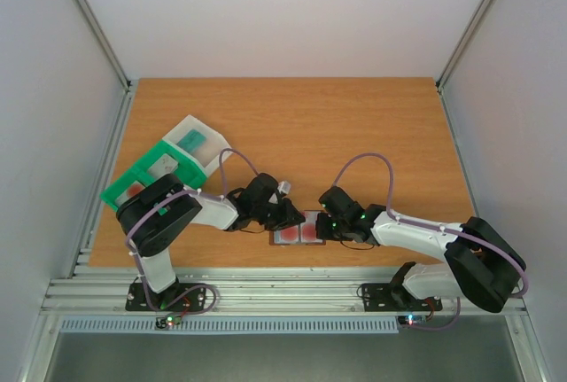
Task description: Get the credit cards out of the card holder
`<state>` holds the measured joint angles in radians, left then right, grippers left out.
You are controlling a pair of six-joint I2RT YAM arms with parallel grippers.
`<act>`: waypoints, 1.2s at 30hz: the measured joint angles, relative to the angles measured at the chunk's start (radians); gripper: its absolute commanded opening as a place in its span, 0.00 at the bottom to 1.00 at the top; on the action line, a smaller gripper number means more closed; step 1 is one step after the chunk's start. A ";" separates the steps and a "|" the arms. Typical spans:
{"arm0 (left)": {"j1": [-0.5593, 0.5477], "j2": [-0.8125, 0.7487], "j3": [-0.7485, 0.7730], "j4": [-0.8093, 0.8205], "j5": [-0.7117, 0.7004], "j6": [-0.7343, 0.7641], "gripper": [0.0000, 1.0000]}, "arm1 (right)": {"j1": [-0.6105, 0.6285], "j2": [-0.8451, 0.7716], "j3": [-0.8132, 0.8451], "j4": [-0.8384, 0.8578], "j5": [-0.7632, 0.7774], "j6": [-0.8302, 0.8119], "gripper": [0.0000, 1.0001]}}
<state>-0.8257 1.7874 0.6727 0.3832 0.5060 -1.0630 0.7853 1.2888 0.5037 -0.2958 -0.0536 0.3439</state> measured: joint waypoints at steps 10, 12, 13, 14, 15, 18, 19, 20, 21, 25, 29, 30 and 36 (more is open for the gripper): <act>0.000 0.000 -0.002 0.002 0.001 -0.003 0.00 | 0.000 0.005 0.000 0.006 0.000 0.004 0.08; 0.001 -0.001 -0.002 0.002 -0.001 -0.002 0.00 | 0.000 0.007 0.000 0.011 0.000 0.005 0.08; 0.002 -0.001 -0.002 -0.001 -0.003 -0.002 0.00 | 0.000 0.008 0.000 0.012 0.000 0.006 0.08; 0.002 -0.002 -0.002 -0.002 -0.005 -0.001 0.00 | 0.000 0.008 0.000 0.013 0.000 0.007 0.08; 0.002 -0.003 -0.002 -0.005 -0.007 0.001 0.00 | 0.000 0.008 0.000 0.014 0.000 0.007 0.08; 0.002 -0.017 -0.002 -0.018 -0.016 0.006 0.00 | 0.000 0.013 0.000 0.023 0.000 0.007 0.08; 0.002 -0.020 -0.002 -0.021 -0.017 0.009 0.00 | 0.000 0.014 0.001 0.024 0.000 0.007 0.08; 0.002 -0.022 -0.002 -0.023 -0.018 0.011 0.00 | 0.000 0.014 0.001 0.026 0.000 0.007 0.07; 0.003 -0.023 -0.003 -0.025 -0.018 0.014 0.00 | 0.000 0.016 0.001 0.026 0.001 0.007 0.07; 0.009 -0.031 -0.010 -0.027 -0.021 0.017 0.00 | 0.000 0.017 0.002 0.027 0.002 0.007 0.07; 0.016 -0.048 -0.023 -0.030 -0.023 0.018 0.00 | 0.000 0.017 0.002 0.026 0.003 0.007 0.07; 0.018 -0.051 -0.026 -0.031 -0.023 0.018 0.00 | 0.000 0.017 0.002 0.026 0.004 0.007 0.07; 0.040 -0.077 -0.054 -0.036 -0.022 0.018 0.00 | 0.000 0.018 0.003 0.026 0.005 0.007 0.07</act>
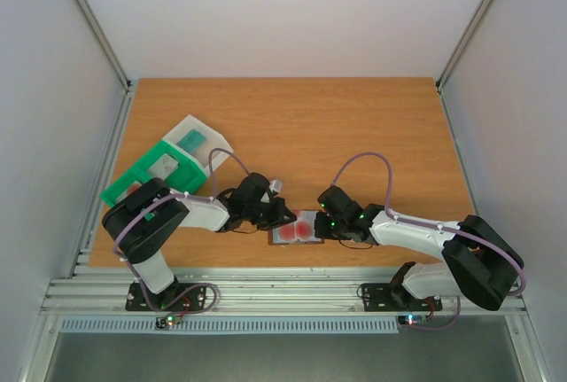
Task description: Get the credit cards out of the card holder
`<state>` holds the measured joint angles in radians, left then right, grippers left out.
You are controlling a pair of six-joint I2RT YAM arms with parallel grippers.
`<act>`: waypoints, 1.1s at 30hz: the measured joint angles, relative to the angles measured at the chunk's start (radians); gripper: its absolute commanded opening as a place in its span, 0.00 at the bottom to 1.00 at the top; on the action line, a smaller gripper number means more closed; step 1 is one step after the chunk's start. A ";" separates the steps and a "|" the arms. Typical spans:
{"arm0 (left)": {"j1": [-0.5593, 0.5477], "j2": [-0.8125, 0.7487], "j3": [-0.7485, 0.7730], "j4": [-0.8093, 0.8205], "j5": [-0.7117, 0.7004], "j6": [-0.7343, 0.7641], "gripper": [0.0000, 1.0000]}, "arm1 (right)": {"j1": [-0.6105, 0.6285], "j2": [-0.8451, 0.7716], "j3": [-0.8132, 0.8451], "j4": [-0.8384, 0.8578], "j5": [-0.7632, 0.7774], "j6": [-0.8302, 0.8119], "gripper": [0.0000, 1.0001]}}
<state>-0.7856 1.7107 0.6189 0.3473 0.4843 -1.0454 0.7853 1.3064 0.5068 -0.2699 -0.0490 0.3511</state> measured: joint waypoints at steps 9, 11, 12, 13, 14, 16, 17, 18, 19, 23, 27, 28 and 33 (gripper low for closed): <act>0.017 -0.079 -0.034 -0.051 -0.019 0.010 0.00 | 0.000 0.001 0.006 -0.009 0.000 -0.001 0.07; 0.020 -0.098 -0.037 -0.076 -0.031 0.014 0.00 | 0.000 0.001 0.007 -0.012 -0.001 -0.001 0.07; 0.021 -0.108 -0.039 -0.087 -0.038 0.016 0.00 | 0.000 0.001 0.008 -0.014 -0.001 -0.001 0.08; 0.022 -0.119 -0.039 -0.100 -0.048 0.019 0.00 | 0.000 0.000 0.008 -0.017 -0.001 -0.001 0.08; 0.023 -0.130 -0.039 -0.115 -0.055 0.023 0.00 | 0.000 -0.002 0.009 -0.019 -0.003 -0.002 0.09; 0.024 -0.150 -0.040 -0.139 -0.072 0.029 0.00 | 0.000 -0.011 0.009 -0.032 -0.006 -0.004 0.10; 0.025 -0.163 -0.040 -0.152 -0.081 0.030 0.00 | 0.000 -0.019 0.009 -0.040 -0.010 -0.006 0.11; 0.026 -0.174 -0.040 -0.165 -0.090 0.032 0.00 | 0.000 -0.030 0.010 -0.050 -0.013 -0.010 0.12; 0.027 -0.188 -0.042 -0.178 -0.097 0.033 0.01 | 0.000 -0.042 0.011 -0.058 -0.016 -0.012 0.13; 0.029 -0.243 -0.043 -0.223 -0.118 0.038 0.00 | 0.000 -0.126 0.018 -0.082 -0.044 -0.018 0.19; 0.029 -0.319 -0.043 -0.272 -0.129 0.051 0.00 | 0.000 -0.237 0.018 -0.083 -0.093 -0.015 0.26; 0.029 -0.340 -0.043 -0.281 -0.130 0.052 0.01 | 0.000 -0.268 0.018 -0.082 -0.111 -0.014 0.29; 0.029 -0.467 -0.043 -0.303 -0.131 0.051 0.00 | -0.001 -0.374 0.020 -0.068 -0.188 0.019 0.39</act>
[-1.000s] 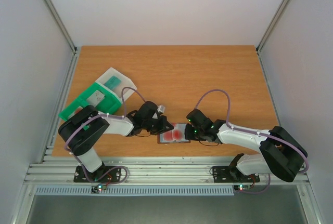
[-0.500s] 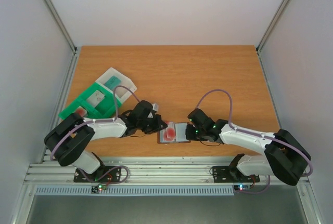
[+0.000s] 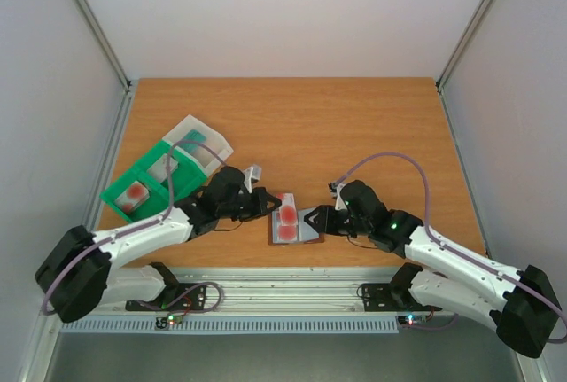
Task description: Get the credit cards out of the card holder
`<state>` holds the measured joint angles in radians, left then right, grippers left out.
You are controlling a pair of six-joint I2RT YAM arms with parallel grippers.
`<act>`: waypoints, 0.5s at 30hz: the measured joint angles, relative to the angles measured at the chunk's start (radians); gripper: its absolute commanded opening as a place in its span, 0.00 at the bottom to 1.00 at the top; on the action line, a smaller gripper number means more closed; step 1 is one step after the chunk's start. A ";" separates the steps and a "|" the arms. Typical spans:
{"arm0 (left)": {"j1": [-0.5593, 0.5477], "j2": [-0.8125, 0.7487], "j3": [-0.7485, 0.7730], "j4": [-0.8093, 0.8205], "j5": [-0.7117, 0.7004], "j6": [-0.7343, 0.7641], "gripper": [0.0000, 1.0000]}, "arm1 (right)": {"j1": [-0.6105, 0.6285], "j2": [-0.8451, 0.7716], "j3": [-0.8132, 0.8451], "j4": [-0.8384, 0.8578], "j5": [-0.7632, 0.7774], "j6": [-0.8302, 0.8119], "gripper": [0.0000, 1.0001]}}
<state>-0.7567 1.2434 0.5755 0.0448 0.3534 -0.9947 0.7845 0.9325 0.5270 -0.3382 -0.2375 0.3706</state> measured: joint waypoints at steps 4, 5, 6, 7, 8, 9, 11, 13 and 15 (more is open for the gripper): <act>0.000 -0.087 0.000 0.008 0.016 -0.015 0.00 | 0.000 -0.041 0.000 0.039 -0.064 0.053 0.46; 0.000 -0.106 -0.002 0.013 0.020 -0.023 0.00 | 0.000 -0.048 0.000 0.056 -0.081 0.071 0.48; 0.000 -0.126 -0.003 0.018 0.025 -0.030 0.00 | 0.000 -0.053 0.000 0.071 -0.095 0.084 0.50; 0.000 -0.142 -0.004 0.023 0.029 -0.036 0.00 | 0.000 -0.056 -0.001 0.085 -0.106 0.098 0.51; 0.000 -0.161 -0.007 0.031 0.033 -0.046 0.00 | 0.000 -0.059 -0.001 0.101 -0.119 0.116 0.52; 0.000 -0.178 -0.011 0.038 0.037 -0.053 0.00 | 0.000 -0.061 -0.001 0.115 -0.130 0.127 0.53; 0.000 -0.211 -0.023 0.064 0.044 -0.071 0.01 | 0.000 -0.064 -0.002 0.145 -0.150 0.154 0.53; 0.000 -0.234 -0.040 0.095 0.051 -0.086 0.01 | 0.000 -0.064 -0.003 0.174 -0.169 0.176 0.51; 0.000 -0.249 -0.056 0.127 0.058 -0.103 0.00 | 0.000 -0.065 -0.003 0.194 -0.183 0.192 0.47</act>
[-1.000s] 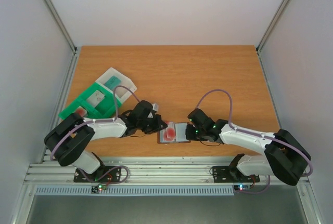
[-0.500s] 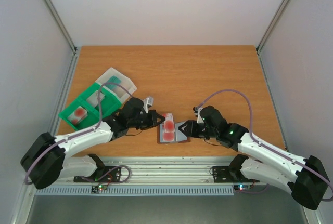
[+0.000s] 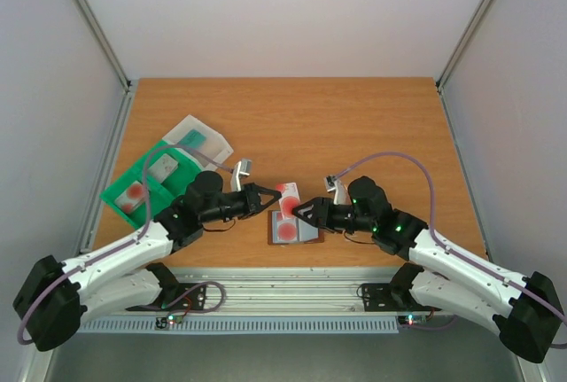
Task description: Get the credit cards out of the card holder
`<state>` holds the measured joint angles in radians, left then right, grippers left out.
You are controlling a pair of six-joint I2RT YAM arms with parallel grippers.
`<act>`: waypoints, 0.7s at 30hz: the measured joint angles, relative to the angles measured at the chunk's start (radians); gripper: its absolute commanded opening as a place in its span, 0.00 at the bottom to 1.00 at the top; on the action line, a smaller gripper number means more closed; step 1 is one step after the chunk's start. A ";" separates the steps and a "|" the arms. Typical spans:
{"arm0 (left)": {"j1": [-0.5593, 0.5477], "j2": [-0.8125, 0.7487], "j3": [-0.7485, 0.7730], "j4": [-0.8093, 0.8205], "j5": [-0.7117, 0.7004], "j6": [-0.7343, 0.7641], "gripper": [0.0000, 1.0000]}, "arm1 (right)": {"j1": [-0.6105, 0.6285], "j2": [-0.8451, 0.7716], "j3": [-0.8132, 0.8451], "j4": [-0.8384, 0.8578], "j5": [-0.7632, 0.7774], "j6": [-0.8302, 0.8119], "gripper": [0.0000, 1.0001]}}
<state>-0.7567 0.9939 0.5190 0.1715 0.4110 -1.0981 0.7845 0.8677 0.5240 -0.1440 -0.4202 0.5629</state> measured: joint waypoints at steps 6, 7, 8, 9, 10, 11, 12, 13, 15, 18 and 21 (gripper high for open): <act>0.000 -0.008 -0.034 0.075 0.018 -0.045 0.00 | 0.000 -0.004 -0.004 0.056 -0.034 0.031 0.22; 0.000 -0.008 -0.035 0.084 0.022 -0.048 0.00 | 0.000 -0.011 -0.008 0.066 -0.040 0.035 0.18; 0.000 -0.007 -0.036 0.095 0.027 -0.053 0.00 | 0.000 -0.011 -0.008 0.066 -0.040 0.035 0.15; 0.000 -0.006 -0.036 0.108 0.029 -0.057 0.00 | -0.001 -0.013 -0.010 0.070 -0.041 0.036 0.11; 0.001 -0.006 -0.037 0.118 0.031 -0.059 0.01 | -0.003 -0.016 -0.011 0.071 -0.042 0.037 0.08; 0.002 -0.006 -0.039 0.124 0.031 -0.060 0.04 | -0.005 -0.019 -0.011 0.073 -0.044 0.036 0.05; 0.004 -0.005 -0.043 0.127 0.031 -0.061 0.08 | -0.006 -0.025 -0.011 0.076 -0.045 0.037 0.02; 0.006 -0.004 -0.048 0.129 0.029 -0.062 0.13 | -0.006 -0.032 -0.011 0.077 -0.048 0.033 0.01; 0.008 0.000 -0.056 0.134 0.034 -0.061 0.24 | -0.006 -0.047 -0.011 0.085 -0.060 0.022 0.01; 0.004 0.002 -0.063 0.148 0.062 -0.059 0.37 | -0.005 -0.079 -0.010 0.058 -0.068 -0.012 0.01; 0.003 -0.009 -0.063 0.154 0.100 -0.038 0.46 | -0.006 -0.122 0.004 -0.029 -0.078 -0.084 0.01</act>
<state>-0.7532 0.9852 0.4557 0.3252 0.5114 -1.1362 0.7788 0.7452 0.5278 -0.1730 -0.4984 0.4793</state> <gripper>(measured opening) 0.382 0.029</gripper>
